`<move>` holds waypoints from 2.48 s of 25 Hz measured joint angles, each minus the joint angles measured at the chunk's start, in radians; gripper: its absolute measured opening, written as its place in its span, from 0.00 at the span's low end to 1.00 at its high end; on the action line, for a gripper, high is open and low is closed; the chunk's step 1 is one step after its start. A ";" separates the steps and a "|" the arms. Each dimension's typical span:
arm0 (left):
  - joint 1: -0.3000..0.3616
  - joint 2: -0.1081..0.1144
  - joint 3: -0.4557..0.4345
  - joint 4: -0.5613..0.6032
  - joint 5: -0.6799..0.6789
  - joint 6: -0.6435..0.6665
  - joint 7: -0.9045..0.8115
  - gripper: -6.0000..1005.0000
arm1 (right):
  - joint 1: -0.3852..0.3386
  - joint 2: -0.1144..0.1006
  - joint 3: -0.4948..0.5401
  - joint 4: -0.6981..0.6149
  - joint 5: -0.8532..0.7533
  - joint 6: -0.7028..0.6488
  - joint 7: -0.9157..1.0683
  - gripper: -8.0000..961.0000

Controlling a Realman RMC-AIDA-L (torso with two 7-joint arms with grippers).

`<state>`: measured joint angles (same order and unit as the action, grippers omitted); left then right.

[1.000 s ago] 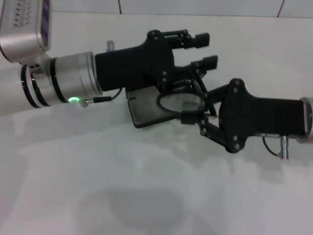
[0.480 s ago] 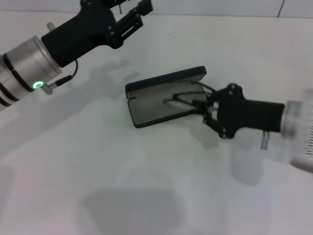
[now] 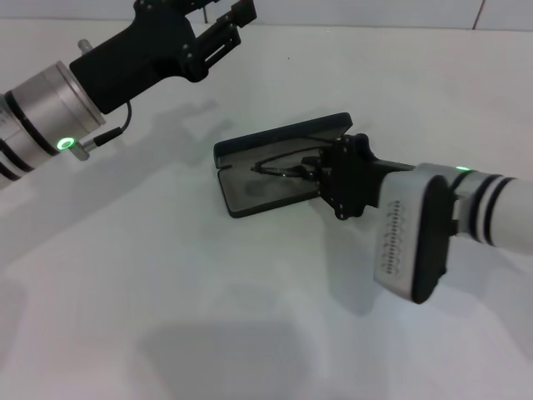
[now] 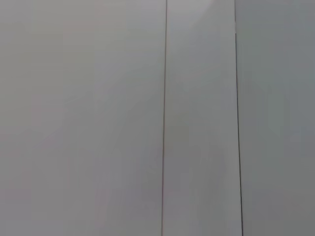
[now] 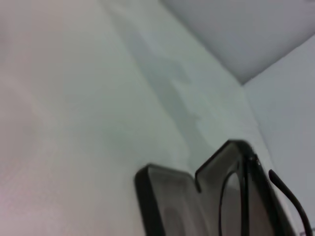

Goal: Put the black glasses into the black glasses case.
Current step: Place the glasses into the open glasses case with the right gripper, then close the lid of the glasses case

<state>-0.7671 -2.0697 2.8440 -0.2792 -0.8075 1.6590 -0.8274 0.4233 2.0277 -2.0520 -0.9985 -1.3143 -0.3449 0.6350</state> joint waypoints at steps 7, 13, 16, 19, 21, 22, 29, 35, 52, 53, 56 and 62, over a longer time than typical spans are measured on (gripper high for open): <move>-0.004 -0.004 0.000 0.000 -0.001 -0.005 0.001 0.48 | 0.059 0.000 -0.111 0.031 0.002 0.130 0.000 0.15; -0.004 -0.006 0.000 0.000 0.000 -0.005 0.001 0.48 | 0.072 0.000 -0.120 0.045 0.005 0.146 0.006 0.15; -0.004 -0.007 0.000 0.001 0.001 -0.005 0.001 0.48 | 0.071 0.000 -0.134 0.042 0.006 0.147 0.006 0.15; -0.004 -0.007 0.000 0.001 0.003 -0.005 0.001 0.48 | 0.055 0.000 -0.142 0.013 0.007 0.145 0.006 0.15; -0.003 -0.007 0.000 0.001 0.004 -0.005 0.000 0.48 | 0.036 0.000 -0.141 -0.015 0.007 0.143 0.007 0.19; -0.003 -0.007 0.000 0.000 0.005 -0.005 0.000 0.48 | 0.028 0.000 -0.139 -0.024 0.007 0.142 0.007 0.21; -0.004 -0.007 0.000 0.001 0.005 -0.005 -0.002 0.48 | 0.010 0.000 -0.137 -0.047 0.008 0.144 0.010 0.25; -0.004 -0.006 0.000 0.000 0.006 -0.005 -0.005 0.48 | -0.016 -0.002 -0.142 -0.074 0.008 0.124 0.011 0.25; 0.000 0.000 0.000 0.000 0.007 -0.007 -0.005 0.48 | -0.021 -0.014 0.279 0.009 -0.001 -0.549 0.243 0.25; -0.001 -0.001 0.000 0.000 0.007 -0.010 -0.005 0.48 | -0.008 -0.014 0.323 0.035 -0.003 -0.620 0.275 0.25; -0.008 -0.002 0.001 0.000 0.019 -0.021 -0.009 0.48 | 0.056 -0.022 0.458 0.137 -0.030 -0.804 0.367 0.25; -0.040 -0.001 0.002 0.000 0.091 -0.112 -0.054 0.48 | 0.085 -0.064 0.757 0.269 -0.138 -1.172 0.423 0.25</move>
<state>-0.8067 -2.0707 2.8456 -0.2792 -0.7161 1.5471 -0.8816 0.5084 1.9639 -1.2953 -0.7297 -1.4518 -1.5165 1.0581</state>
